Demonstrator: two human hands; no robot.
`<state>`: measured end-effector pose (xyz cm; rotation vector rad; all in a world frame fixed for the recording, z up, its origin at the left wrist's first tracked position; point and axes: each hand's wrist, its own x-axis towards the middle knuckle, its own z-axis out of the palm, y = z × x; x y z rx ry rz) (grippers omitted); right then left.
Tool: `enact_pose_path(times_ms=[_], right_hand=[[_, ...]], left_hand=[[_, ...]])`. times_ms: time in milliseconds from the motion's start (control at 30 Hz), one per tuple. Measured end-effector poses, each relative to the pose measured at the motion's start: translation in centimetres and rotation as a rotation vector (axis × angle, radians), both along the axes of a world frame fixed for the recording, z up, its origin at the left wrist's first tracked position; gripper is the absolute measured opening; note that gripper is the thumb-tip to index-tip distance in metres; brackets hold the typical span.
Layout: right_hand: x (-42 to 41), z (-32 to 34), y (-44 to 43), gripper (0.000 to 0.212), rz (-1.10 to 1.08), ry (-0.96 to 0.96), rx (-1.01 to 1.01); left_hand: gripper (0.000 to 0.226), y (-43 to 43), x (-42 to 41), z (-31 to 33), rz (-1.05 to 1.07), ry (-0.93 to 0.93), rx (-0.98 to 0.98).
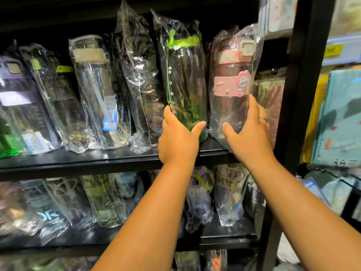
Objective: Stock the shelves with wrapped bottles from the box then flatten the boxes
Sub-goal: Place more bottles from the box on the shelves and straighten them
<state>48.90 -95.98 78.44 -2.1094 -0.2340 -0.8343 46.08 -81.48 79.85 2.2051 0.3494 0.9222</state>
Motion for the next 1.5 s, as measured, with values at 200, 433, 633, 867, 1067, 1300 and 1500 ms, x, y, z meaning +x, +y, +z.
enact_pose_path(times_ms=[200,433,633,867,1067,1300,1500], right_hand=[[-0.8,-1.0,-0.4,0.085,0.077,-0.075,-0.033],[-6.4,-6.2,-3.0,0.067,0.278,-0.181,-0.039],[-12.7,-16.3,-7.1,0.062,0.371,-0.002,-0.209],[-20.1,-30.6,-11.2,0.065,0.281,0.375,-0.505],[-24.7,-41.7,-11.6,0.065,0.198,0.722,-0.493],[-26.1,-56.0,-10.4,0.076,0.116,1.014,-0.447],[-25.0,-70.8,-10.6,0.081,0.106,1.261,-0.481]], left_hand=[[0.107,0.2,-1.3,-1.3,-0.044,-0.043,0.136],[0.076,0.1,-6.6,-7.3,-0.14,-0.288,0.38],[0.07,-2.7,-12.5,-18.4,-0.313,-0.067,0.496],[0.07,-5.3,-17.7,-32.9,-0.53,0.329,0.371],[0.072,-5.6,-20.8,-44.4,-0.655,0.632,0.336],[0.065,-5.1,-21.7,-58.4,-0.652,0.905,0.306],[0.071,-5.8,-21.6,-73.2,-0.635,1.136,0.24]])
